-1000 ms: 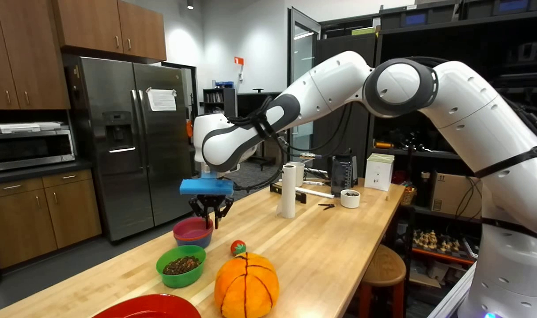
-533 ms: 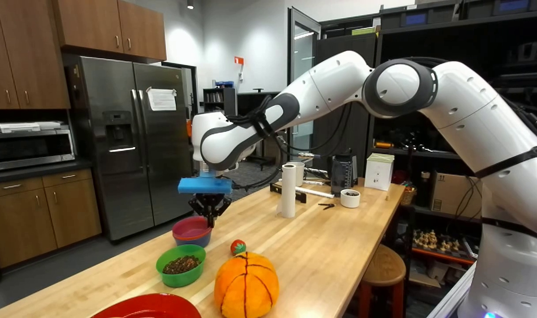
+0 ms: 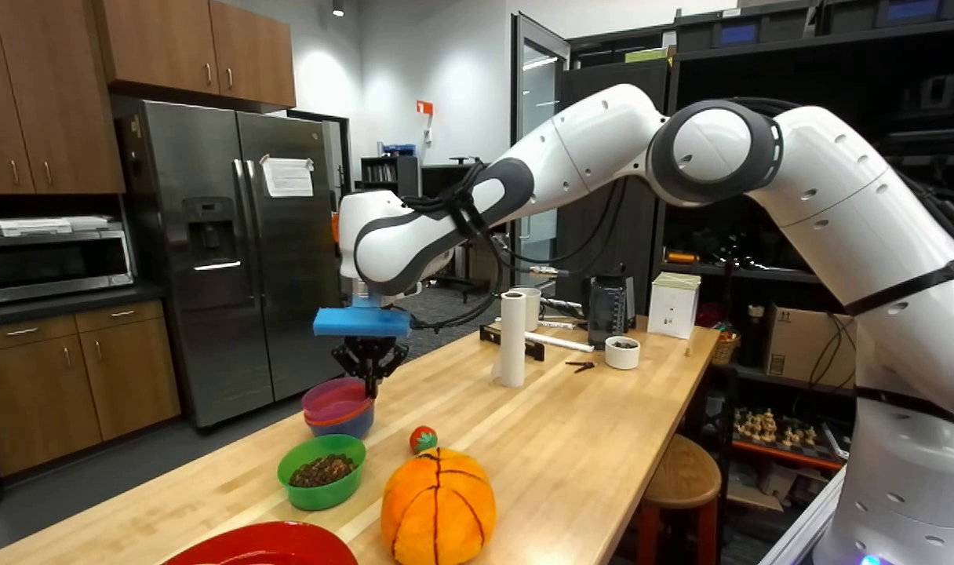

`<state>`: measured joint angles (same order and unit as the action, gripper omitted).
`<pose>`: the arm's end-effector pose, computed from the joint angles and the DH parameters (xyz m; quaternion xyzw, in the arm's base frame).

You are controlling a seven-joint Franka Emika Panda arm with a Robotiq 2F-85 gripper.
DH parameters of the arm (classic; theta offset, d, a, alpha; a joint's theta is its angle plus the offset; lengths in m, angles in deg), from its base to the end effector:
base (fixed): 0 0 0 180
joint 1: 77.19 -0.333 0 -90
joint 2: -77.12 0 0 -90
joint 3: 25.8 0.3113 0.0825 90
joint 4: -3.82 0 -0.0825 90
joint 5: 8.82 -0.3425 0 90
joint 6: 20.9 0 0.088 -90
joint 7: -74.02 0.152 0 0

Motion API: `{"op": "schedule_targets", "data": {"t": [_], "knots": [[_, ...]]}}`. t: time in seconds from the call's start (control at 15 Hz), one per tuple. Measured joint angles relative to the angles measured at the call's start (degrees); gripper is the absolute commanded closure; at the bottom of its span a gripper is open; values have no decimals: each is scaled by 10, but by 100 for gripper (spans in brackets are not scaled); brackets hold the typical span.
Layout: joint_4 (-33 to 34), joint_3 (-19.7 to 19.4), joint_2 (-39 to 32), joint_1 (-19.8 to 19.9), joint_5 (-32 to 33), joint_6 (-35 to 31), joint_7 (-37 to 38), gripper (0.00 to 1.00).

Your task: Remove the pink bowl from the stacked bowls, then put the strawberry in the pink bowl

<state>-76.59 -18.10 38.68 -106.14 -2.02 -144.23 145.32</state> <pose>0.5751 0.3955 0.2908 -0.9579 0.2838 -0.0328 0.0284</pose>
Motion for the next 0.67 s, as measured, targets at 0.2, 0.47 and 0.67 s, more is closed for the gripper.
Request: {"op": "schedule_targets", "data": {"t": [0.2,0.47,0.67], "knots": [[-8,0,14,1,0,-1,-2,99],[-26,0,31,1,-2,1,-20,99],[-40,1,41,3,-2,1,-34,98]]}}
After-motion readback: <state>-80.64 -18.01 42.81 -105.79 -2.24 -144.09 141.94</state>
